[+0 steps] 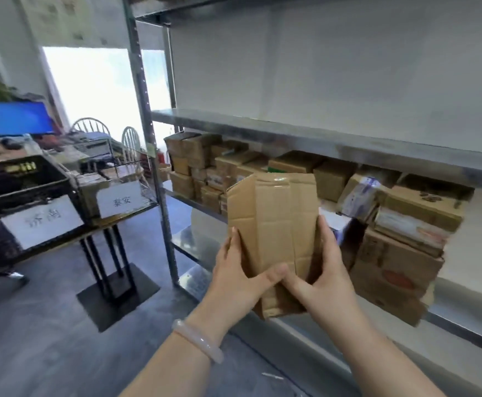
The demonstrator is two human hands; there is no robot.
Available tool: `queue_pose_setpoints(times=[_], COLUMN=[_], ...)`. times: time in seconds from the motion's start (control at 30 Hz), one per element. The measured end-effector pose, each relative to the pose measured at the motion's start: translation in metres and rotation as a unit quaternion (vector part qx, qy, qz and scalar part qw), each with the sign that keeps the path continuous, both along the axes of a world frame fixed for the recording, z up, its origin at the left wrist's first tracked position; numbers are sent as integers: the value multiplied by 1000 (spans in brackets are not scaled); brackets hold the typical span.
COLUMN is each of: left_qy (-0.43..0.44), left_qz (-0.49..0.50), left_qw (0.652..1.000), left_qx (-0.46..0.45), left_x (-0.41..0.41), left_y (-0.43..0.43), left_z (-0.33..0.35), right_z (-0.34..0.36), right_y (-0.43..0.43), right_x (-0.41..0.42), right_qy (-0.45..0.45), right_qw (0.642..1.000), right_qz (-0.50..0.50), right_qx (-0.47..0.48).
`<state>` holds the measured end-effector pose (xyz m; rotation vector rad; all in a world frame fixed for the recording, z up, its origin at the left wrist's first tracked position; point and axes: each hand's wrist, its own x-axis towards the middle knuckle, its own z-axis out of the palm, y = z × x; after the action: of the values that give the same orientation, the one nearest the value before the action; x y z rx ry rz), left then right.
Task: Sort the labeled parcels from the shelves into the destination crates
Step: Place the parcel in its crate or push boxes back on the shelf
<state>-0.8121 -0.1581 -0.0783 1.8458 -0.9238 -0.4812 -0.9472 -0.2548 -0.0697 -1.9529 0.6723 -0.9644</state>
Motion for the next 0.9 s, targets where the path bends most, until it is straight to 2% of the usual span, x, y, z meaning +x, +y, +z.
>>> queue_pose_setpoints(times=[0.13, 0.27, 0.37, 0.47, 0.57, 0.67, 0.77, 0.9], left_qy=[34, 20, 46, 38, 37, 60, 151, 198], left_qz=[93, 183, 212, 214, 242, 271, 267, 269], left_qw=[990, 971, 963, 970, 966, 952, 930, 914], left_qx=[-101, -155, -162, -111, -81, -127, -203, -231], left_x=[52, 103, 132, 157, 184, 211, 236, 268], left_y=[21, 21, 14, 1, -12, -12, -5, 6], left_z=[-13, -16, -10, -3, -3, -11, -18, -25], right_z=[-10, -13, -12, -6, -3, -3, -9, -22], right_y=[-1, -11, -24, -37, -53, -71, -91, -98], right_x=[56, 113, 153, 188, 224, 257, 291, 337], right_qy=[-49, -33, 8, 40, 52, 62, 76, 74], right_qw=[986, 972, 970, 959, 946, 942, 959, 935], right_qz=[131, 215, 243, 262, 298, 302, 256, 345], right_qx=[93, 87, -3, -96, -119, -131, -97, 43])
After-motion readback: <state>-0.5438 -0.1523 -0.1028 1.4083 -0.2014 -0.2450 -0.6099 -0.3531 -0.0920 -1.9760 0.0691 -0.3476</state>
